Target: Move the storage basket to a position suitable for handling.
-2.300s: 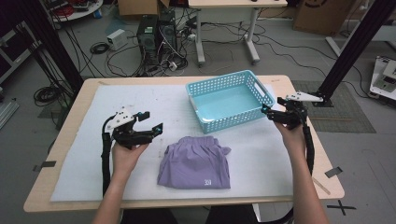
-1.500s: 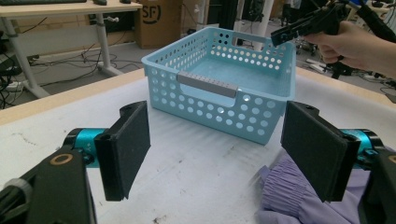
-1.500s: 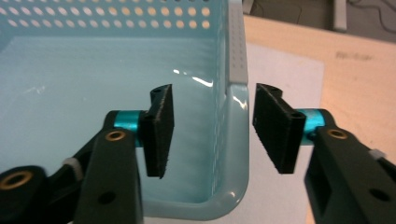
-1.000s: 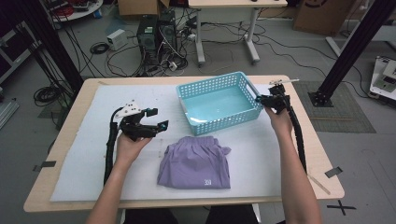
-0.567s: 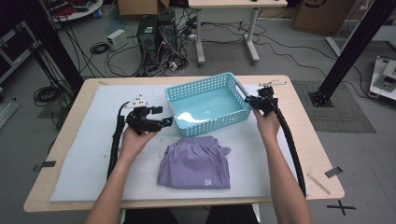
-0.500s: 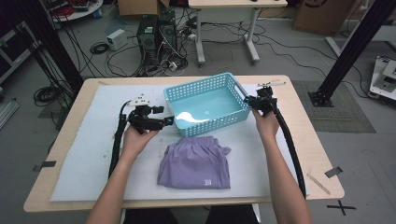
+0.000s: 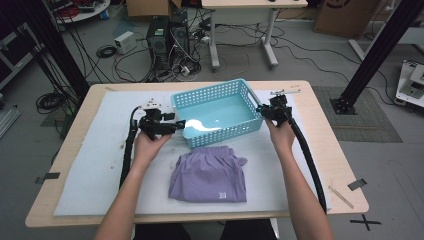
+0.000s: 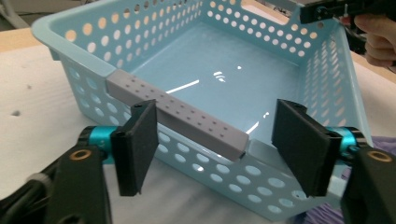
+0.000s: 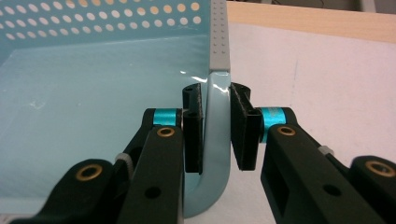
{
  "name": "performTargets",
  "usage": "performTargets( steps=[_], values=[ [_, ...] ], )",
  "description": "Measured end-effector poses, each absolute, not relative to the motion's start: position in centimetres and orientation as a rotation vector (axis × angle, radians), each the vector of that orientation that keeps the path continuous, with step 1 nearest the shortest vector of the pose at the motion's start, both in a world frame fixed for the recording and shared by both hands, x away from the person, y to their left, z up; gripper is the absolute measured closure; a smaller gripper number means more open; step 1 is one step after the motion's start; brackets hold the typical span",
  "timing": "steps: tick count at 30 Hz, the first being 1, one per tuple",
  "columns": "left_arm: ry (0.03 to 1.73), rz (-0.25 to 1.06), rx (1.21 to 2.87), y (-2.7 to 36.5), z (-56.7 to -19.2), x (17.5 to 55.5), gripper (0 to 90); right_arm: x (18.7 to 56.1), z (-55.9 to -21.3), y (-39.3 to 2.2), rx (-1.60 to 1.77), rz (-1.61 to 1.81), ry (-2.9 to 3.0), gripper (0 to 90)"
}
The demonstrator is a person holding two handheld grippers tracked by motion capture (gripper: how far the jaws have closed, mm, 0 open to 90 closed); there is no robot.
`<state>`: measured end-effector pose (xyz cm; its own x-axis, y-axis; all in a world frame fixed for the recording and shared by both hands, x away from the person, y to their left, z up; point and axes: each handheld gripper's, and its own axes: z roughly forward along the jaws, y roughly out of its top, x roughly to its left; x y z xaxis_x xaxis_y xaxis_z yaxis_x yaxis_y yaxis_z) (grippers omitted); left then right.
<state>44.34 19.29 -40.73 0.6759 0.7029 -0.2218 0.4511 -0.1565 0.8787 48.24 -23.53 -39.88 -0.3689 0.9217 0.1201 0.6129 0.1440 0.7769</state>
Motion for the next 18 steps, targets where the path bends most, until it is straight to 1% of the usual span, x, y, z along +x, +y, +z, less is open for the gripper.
performTargets(
  steps=[2, 5, 10, 12, 14, 18],
  values=[
    [0.929, 0.304, 1.794, 19.5, -40.6, 44.7, 34.7, 48.1, -39.9, -23.3, 1.466, 1.093, 2.049, 76.2],
    [0.943, 0.333, 1.758, 20.2, -40.8, 45.2, 37.8, 47.7, -39.8, -22.6, 1.461, 1.089, 2.054, 75.0],
    [0.958, 0.352, 1.725, 21.1, -41.1, 45.9, 45.0, 47.2, -39.9, -21.9, 1.471, 1.096, 2.041, 73.8],
    [0.985, 0.355, 1.74, 21.1, -40.7, 46.5, 45.0, 46.9, -39.9, -21.5, 1.471, 1.091, 2.04, 72.9],
    [0.997, 0.389, 1.751, 20.9, -40.2, 47.1, 42.8, 46.7, -39.9, -21.1, 1.471, 1.093, 2.044, 71.5],
    [1.018, 0.375, 1.753, 21.1, -39.7, 48.0, 42.2, 45.9, -39.9, -20.6, 1.467, 1.094, 2.044, 69.6]
  ],
)
